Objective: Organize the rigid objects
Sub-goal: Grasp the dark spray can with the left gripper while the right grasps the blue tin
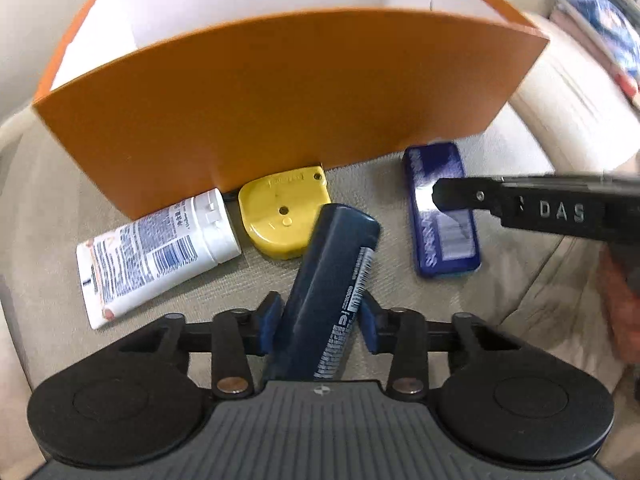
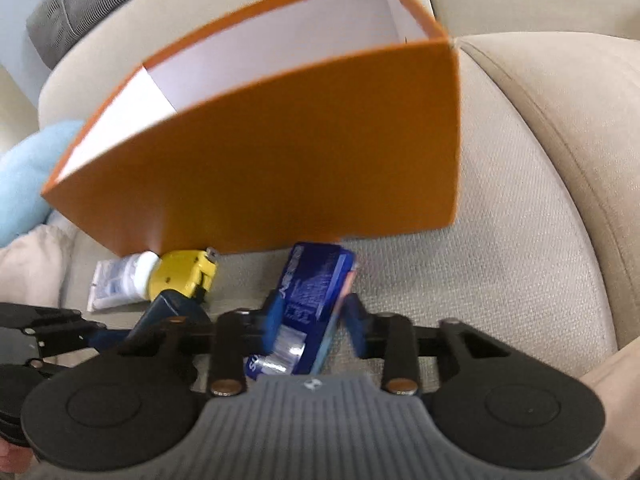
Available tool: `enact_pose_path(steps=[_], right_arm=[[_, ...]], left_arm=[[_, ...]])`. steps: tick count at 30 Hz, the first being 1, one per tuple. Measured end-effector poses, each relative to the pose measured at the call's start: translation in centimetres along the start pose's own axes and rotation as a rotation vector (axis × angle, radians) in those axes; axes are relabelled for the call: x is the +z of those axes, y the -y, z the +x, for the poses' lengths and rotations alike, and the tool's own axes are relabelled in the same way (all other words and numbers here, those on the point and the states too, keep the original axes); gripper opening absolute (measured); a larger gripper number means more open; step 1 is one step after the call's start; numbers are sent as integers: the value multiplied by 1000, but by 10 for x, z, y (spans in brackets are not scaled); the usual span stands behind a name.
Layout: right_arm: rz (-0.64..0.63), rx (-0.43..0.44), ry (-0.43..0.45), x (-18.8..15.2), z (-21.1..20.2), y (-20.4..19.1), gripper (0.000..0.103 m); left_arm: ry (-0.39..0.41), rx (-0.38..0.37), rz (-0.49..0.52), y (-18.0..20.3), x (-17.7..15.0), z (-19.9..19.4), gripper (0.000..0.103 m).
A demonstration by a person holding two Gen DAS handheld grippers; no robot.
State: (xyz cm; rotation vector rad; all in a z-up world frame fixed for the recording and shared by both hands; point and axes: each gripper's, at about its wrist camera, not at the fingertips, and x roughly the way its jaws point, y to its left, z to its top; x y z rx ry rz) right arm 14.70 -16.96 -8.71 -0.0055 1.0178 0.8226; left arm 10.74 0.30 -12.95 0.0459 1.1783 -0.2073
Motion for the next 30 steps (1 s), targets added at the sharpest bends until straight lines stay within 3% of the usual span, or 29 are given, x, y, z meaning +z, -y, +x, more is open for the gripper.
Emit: enact_pose_path(steps=[5,10,15,20,25,30], right_arm=[[-80,31,42,-7,-19,-12,17],[-233,-6,72,-17,-35,-33,16],[-197,-45,12,-19,-28,-24,16],[-123,5,-36,-18,-19,-12,16],[-103,13,-87,-21,-9,-13,16],[-75,27,-93,-20,-11,-11,15]], left_arm=[[53,-39,-130,-9,-1,-15,39],[62,-94,-305,-13,-4,-7,39],[52,-68,-268,-4,-12,1,43],[17,-64,-272,-6,-17,-6,49],[-14,-80,-298,-13,-26,-12,48],[5,-66,-268,-5,-25,-13,44]])
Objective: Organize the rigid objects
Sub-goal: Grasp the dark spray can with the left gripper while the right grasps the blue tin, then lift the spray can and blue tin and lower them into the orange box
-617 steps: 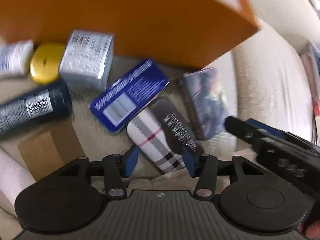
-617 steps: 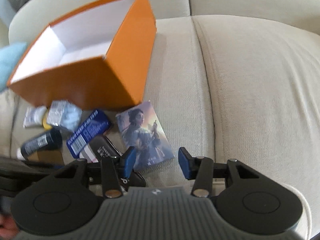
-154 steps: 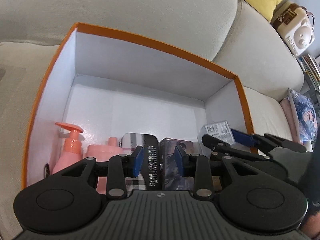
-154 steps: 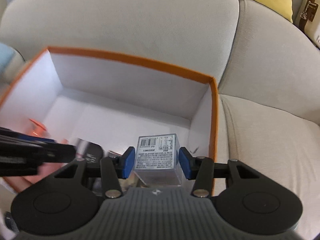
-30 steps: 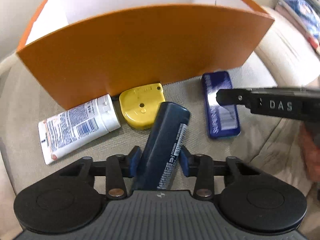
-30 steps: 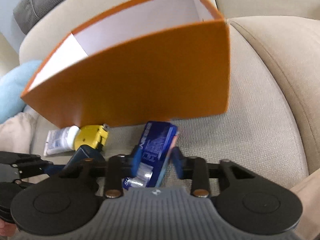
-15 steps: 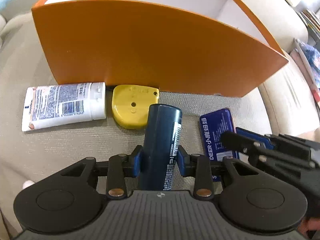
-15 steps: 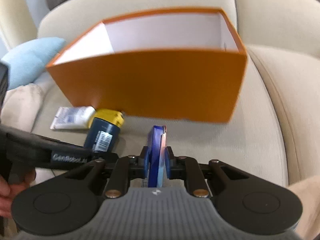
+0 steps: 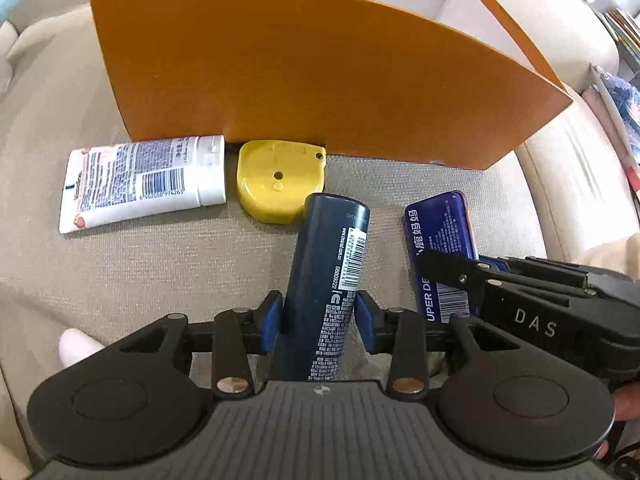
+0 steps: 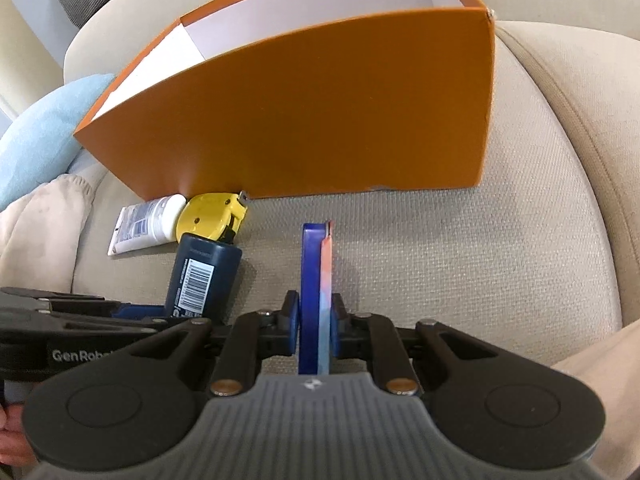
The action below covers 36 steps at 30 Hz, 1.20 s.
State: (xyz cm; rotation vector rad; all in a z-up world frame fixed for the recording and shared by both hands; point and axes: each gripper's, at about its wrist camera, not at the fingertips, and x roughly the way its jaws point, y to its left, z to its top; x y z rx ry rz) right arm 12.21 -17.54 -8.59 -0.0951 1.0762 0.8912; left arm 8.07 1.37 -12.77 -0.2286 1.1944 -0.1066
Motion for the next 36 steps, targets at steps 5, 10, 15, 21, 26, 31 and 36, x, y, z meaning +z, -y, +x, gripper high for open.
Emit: enact_pose_path(steps=[5,10,15,21,26,31,36], right_arm=[[17,-11,9,0,-6,4,19],[-10,-11,21,0,-8,-1,13],[-18,-10,65,3,-19,-6,13],[-26,11,113,10,-42,-13,13],[-47,17,165,24,-67,-21,13],[-29,51,221,53,-92,-22,13],[-21,88,276,97,-103,-22,13]], left_arm=[[15,18,9,13,3,3,42],[46,8,9,17,0,-9,40],[83,-5,9,21,-2,-23,39],[128,-43,0,23,4,-49,37],[165,-84,-15,29,8,-94,37],[204,-140,-8,30,54,-108,37],[246,-171,-6,26,99,-119,37]])
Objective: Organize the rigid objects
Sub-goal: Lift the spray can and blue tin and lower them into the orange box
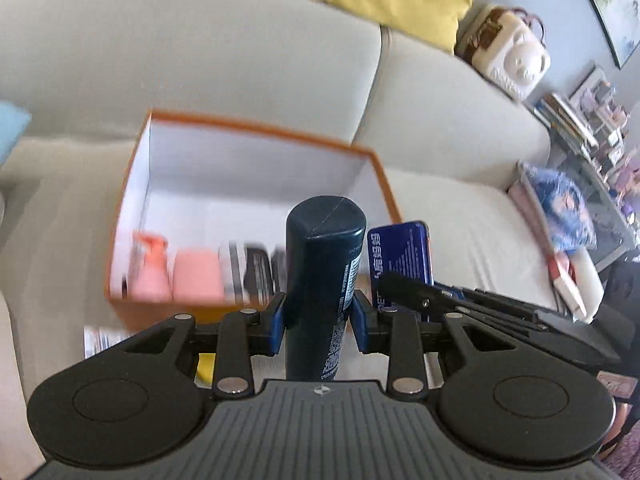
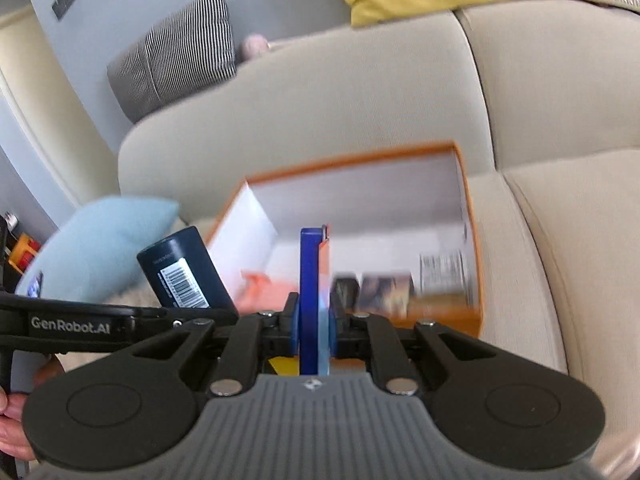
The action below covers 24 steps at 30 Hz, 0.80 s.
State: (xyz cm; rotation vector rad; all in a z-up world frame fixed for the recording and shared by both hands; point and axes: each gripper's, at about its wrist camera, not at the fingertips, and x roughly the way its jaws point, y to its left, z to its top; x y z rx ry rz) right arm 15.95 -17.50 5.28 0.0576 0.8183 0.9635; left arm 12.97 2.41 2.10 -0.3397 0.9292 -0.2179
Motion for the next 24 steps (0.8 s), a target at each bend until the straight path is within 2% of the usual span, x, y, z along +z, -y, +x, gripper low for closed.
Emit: enact_pose_path(steps=[5,11,13,17,24], right_arm=[[-15,16,30,40,16,0,13],[-51,10,55,69,52,3,13],[-78,-6,45,72,70,2,13],[-87,-14,6,75,99,9,13],[-104,-43,-60,76,142,24,14]], left_arm=[[9,63,38,-10,54,22,37],[-31,148,24,-35,93,64,37],[-39,159,-40,-50,101,82,37],[-47,103,-282,-83,102,118,37],[-29,94,-526,-98,90,168,37]])
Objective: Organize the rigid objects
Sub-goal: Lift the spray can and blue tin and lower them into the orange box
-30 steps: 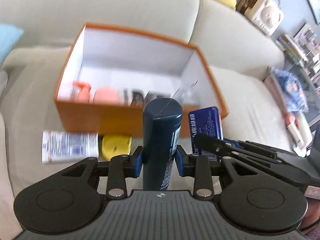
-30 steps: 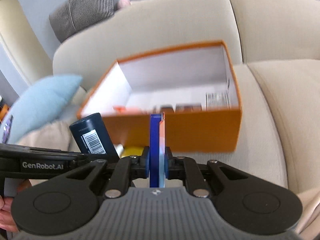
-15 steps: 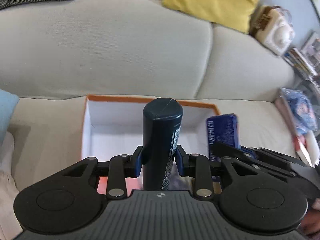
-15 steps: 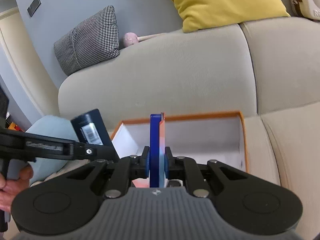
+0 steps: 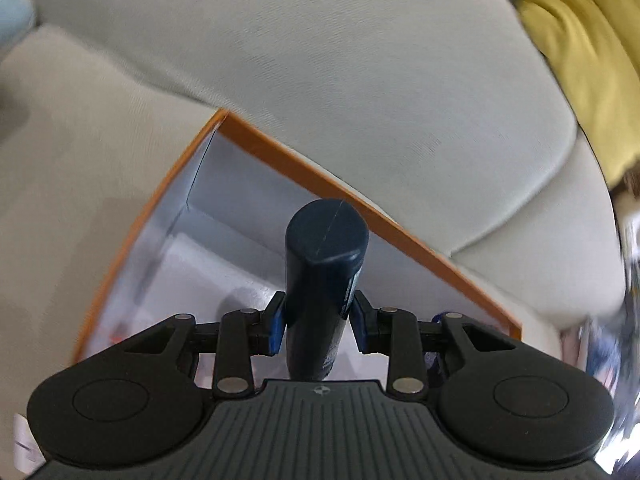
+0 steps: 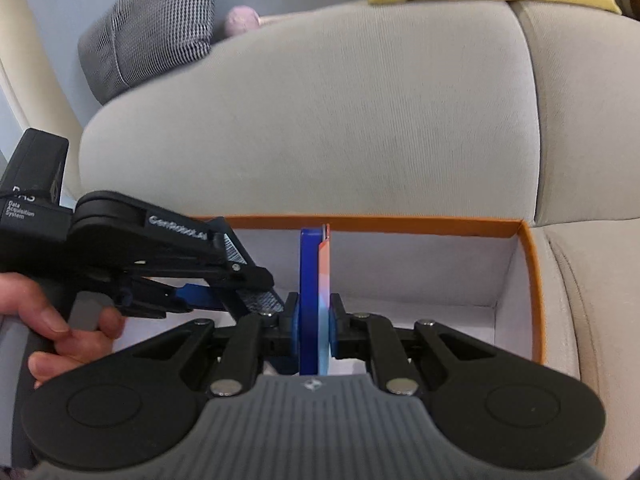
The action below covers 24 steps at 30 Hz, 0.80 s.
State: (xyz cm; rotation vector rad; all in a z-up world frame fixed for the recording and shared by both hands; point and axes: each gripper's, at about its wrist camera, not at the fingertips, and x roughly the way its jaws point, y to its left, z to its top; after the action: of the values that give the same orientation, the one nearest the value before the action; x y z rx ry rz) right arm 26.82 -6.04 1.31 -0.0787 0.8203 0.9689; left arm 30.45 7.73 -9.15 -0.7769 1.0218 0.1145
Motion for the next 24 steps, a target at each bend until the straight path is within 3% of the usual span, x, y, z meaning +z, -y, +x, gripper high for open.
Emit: enact_pose_path(steps=[7,16,24], right_arm=[[-15,-14,-35,6,25,4,14],[-47,-32,-66,5,34,1,14],[-85,-47,-78,3,28,4,14]], left_arm=[[76,-6,-175,-8,0,14,36],[91,102,-110,5,2,10,42],[86,111,-52,11,2,-5,52]])
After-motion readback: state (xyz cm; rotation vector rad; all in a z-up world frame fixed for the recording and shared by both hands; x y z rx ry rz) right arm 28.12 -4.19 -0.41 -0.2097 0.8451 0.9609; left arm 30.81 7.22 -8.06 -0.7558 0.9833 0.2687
